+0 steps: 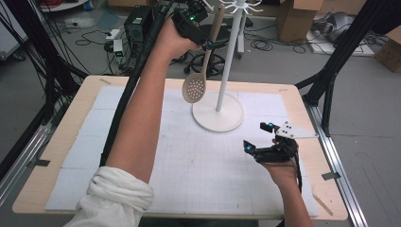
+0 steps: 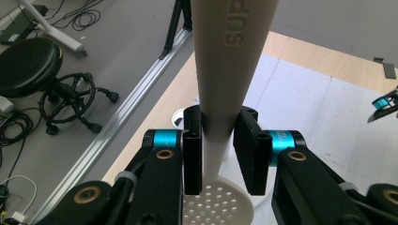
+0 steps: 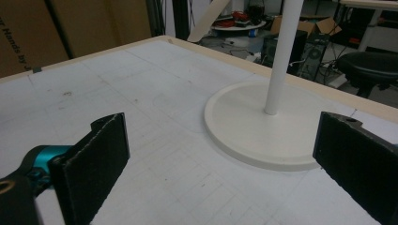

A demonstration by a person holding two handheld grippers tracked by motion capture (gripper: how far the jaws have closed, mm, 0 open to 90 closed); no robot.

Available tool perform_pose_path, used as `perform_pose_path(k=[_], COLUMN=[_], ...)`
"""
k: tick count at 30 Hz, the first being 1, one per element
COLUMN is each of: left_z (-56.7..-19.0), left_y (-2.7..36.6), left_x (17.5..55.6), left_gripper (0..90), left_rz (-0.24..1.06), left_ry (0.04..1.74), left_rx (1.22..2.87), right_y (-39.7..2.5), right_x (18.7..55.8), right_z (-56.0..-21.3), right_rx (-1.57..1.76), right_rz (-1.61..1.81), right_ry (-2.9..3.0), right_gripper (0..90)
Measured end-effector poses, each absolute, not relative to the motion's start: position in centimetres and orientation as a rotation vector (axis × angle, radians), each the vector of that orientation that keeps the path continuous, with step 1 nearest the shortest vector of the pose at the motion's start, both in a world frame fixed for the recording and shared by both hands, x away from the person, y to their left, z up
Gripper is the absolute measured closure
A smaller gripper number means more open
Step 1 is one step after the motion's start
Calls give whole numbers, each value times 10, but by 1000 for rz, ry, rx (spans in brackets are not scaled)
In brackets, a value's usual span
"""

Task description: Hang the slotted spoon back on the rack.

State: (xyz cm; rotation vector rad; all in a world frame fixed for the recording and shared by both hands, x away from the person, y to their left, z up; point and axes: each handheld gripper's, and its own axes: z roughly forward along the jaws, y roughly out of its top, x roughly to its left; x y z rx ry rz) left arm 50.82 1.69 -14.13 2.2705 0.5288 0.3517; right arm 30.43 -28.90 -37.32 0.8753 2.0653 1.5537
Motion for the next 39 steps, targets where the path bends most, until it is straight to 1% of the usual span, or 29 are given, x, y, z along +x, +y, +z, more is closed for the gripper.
perform_pose_path(k=[7,10,11,12,13,14,15,18,19,20,27,29,32,37,39], left_z=[-144,-144,-145,-145,-144,-144,-144,-145,-146,-146,-144,-143,-141,-141,-142], left_y=[13,13,13,13,15,16,18,26,30,33,61,69,82,94,103], left_x=[510,510,508,508,507,506,505,500,498,497,479,470,460,447,441], left_gripper=[735,726,636,601,601,546,546,473,473,450,410,378,361,333,328], left_rz=[340,360,402,402,404,411,417,416,415,405,365,382,372,391,369], left_ry=[514,526,551,551,561,562,565,575,581,577,534,506,486,477,461], left_rx=[2258,2256,2253,2253,2252,2249,2240,2237,2237,2235,2188,2200,2136,2152,2109], right_y=[-289,-288,-289,-289,-290,-290,-290,-288,-288,-288,-285,-285,-284,-282,-280], right_x=[304,304,304,304,304,304,304,303,304,303,303,303,303,303,303], right_z=[-374,-374,-374,-374,-374,-374,-374,-374,-374,-374,-373,-373,-373,-373,-373], right_rx=[879,883,879,879,880,879,879,877,868,873,866,857,862,849,851], right_rz=[1550,1550,1553,1553,1554,1551,1551,1550,1547,1548,1540,1532,1534,1527,1527], right_ry=[2070,2071,2067,2067,2064,2067,2067,2073,2074,2076,2082,2080,2084,2089,2095], right_gripper=[25,25,25,25,25,25,25,25,25,25,25,25,25,25,25])
